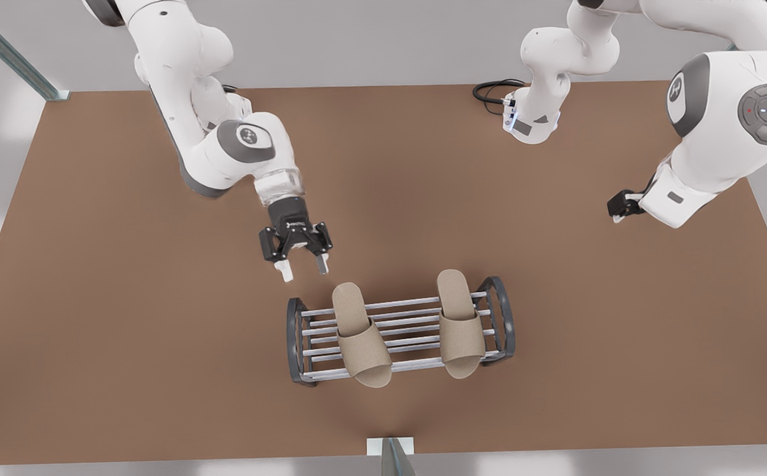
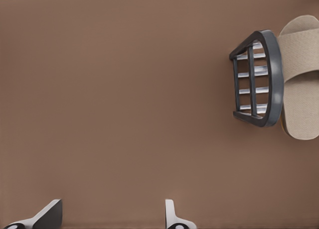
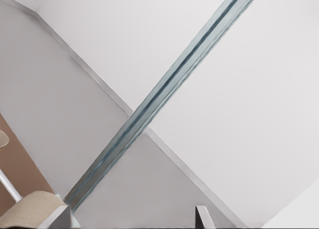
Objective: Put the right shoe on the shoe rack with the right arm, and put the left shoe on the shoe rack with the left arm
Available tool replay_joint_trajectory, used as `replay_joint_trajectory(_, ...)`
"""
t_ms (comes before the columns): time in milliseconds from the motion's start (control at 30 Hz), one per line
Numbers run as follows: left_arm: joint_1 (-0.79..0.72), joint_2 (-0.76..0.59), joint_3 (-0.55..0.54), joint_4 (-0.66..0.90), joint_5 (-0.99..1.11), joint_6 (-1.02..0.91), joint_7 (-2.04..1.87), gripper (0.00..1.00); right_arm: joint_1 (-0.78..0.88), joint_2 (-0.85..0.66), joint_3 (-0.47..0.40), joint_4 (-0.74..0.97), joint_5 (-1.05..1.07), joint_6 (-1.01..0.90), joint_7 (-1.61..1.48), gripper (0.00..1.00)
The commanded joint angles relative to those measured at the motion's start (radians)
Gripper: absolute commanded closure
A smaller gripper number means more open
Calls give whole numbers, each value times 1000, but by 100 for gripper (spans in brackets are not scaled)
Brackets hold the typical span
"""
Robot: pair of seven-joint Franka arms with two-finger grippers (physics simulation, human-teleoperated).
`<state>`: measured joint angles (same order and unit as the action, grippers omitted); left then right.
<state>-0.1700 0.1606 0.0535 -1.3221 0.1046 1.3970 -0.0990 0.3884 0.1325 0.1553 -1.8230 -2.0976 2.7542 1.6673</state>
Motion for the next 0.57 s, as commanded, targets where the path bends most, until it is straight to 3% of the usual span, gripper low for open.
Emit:
replay_joint_trajectory(0,0,0,0,0,0,-18,98,0,-51,-25,75,118,1118,-620,-792,6)
replay_joint_trajectory(67,0,-1,0,0,0,-19,98,0,-305,-30,47,298,1852,-1008,-1391,0)
replay_joint_trajectory(100,0,2,0,0,0,-19,98,0,-382,-5,-110,401,2059,-1156,-1506,0)
replay_joint_trajectory(133,0,4,0,3,0,-18,76,0,-427,-7,-212,392,2179,-1200,-1560,0)
replay_joint_trajectory(167,0,7,0,3,-2,-18,70,0,-483,15,-209,367,2168,-1191,-1633,0)
replay_joint_trajectory(533,-3,163,-11,113,-13,-9,62,0,-442,101,-183,404,2147,-1075,-1623,0)
